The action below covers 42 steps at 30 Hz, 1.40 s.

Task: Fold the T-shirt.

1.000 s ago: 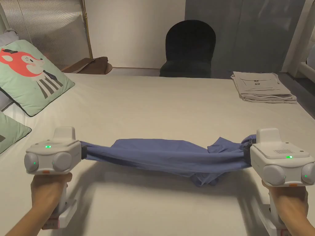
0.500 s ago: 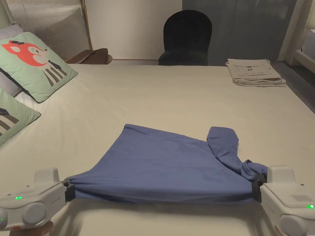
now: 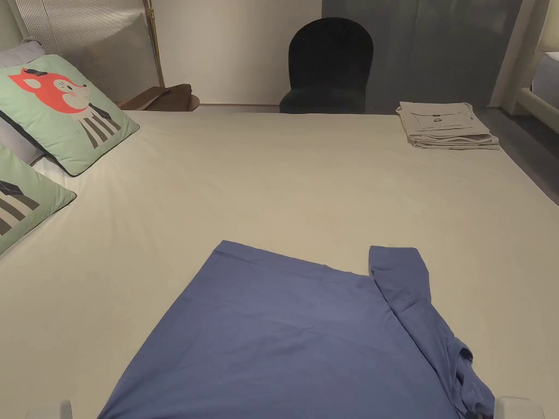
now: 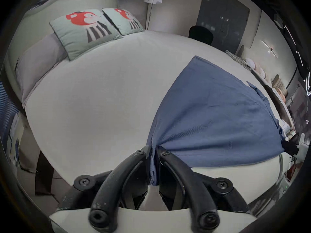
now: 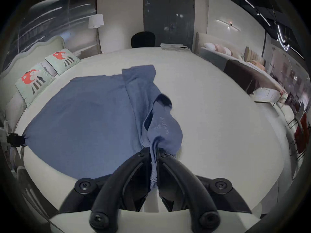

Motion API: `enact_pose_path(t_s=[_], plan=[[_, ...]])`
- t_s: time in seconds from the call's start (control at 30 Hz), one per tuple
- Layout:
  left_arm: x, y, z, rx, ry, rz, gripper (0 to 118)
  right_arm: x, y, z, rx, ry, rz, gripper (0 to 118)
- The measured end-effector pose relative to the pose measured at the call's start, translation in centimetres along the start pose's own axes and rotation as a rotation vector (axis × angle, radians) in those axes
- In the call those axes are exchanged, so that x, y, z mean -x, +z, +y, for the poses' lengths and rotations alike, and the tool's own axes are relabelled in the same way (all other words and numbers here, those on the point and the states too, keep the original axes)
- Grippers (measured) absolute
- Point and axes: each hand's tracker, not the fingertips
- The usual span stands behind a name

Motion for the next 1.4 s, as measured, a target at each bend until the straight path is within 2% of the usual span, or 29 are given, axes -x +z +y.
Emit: enact_pose_path(t_s=[0.23,0.27,0.3,0.33,0.37,0.4,0.43,0.47,0.77,0.97,1.07,1.1,1.13,1.17,1.23,1.27,1.3,1.33,1.4], plan=[[-0.1,-0.3,0.1,0.019,0.015,0.004,3,0.1,-0.6,-0.6,0.034,-0.04,-0.004,8],[-0.3,-0.4,0.2,0.022,0.008,0.007,4,0.2,-0.4,-0.3,0.039,-0.037,-0.006,11],[-0.5,-0.3,0.3,0.026,-0.002,0.012,9,0.2,-0.2,0.1,0.047,-0.038,-0.006,21],[-0.7,-0.1,0.5,0.026,-0.007,0.017,17,0.3,0.1,0.5,0.053,-0.042,-0.005,39],[-1.0,0.1,0.8,0.025,-0.005,0.019,36,0.4,0.5,1.0,0.051,-0.041,-0.004,60],[-1.2,0.2,1.2,0.023,-0.002,0.019,70,0.6,0.9,1.6,0.041,-0.036,-0.001,88],[-1.6,0.4,1.8,0.019,0.004,0.016,94,0.7,1.3,2.5,0.011,-0.026,-0.003,102],[-2.0,0.8,2.3,-0.001,0.016,0.005,107,1.1,2.0,3.5,-0.042,-0.015,-0.008,106],[-8.8,6.0,9.3,-0.365,-0.09,-0.105,109,3.6,6.8,12.1,-0.398,0.039,-0.017,105],[-12.6,7.7,10.7,-0.605,-0.184,-0.098,109,4.5,8.6,14.1,-0.514,0.04,-0.013,105],[-13.8,8.0,10.7,-0.643,-0.205,-0.117,107,4.9,9.0,14.2,-0.55,0.037,-0.013,101],[-14.2,8.1,10.6,-0.658,-0.216,-0.122,102,5.1,9.1,14.2,-0.573,0.039,-0.015,94],[-14.4,8.1,10.5,-0.678,-0.225,-0.136,91,5.3,9.3,14.1,-0.587,0.043,-0.023,86],[-14.7,8.1,10.5,-0.68,-0.227,-0.131,75,5.4,9.4,14.1,-0.598,0.051,-0.029,76],[-15.2,7.9,10.4,-0.683,-0.237,-0.123,26,5.7,9.5,14.1,-0.616,0.063,-0.04,46],[-15.5,8.0,10.4,-0.685,-0.242,-0.12,6,5.7,9.4,14.0,-0.626,0.067,-0.041,28],[-15.6,7.9,10.3,-0.688,-0.242,-0.126,0,5.8,9.4,14.0,-0.634,0.072,-0.045,6],[-15.5,7.8,10.2,-0.69,-0.239,-0.142,0,5.9,9.4,14.0,-0.64,0.077,-0.055,0],[-15.7,7.9,10.3,-0.677,-0.232,-0.166,0,5.8,9.3,13.9,-0.652,0.08,-0.052,0]])
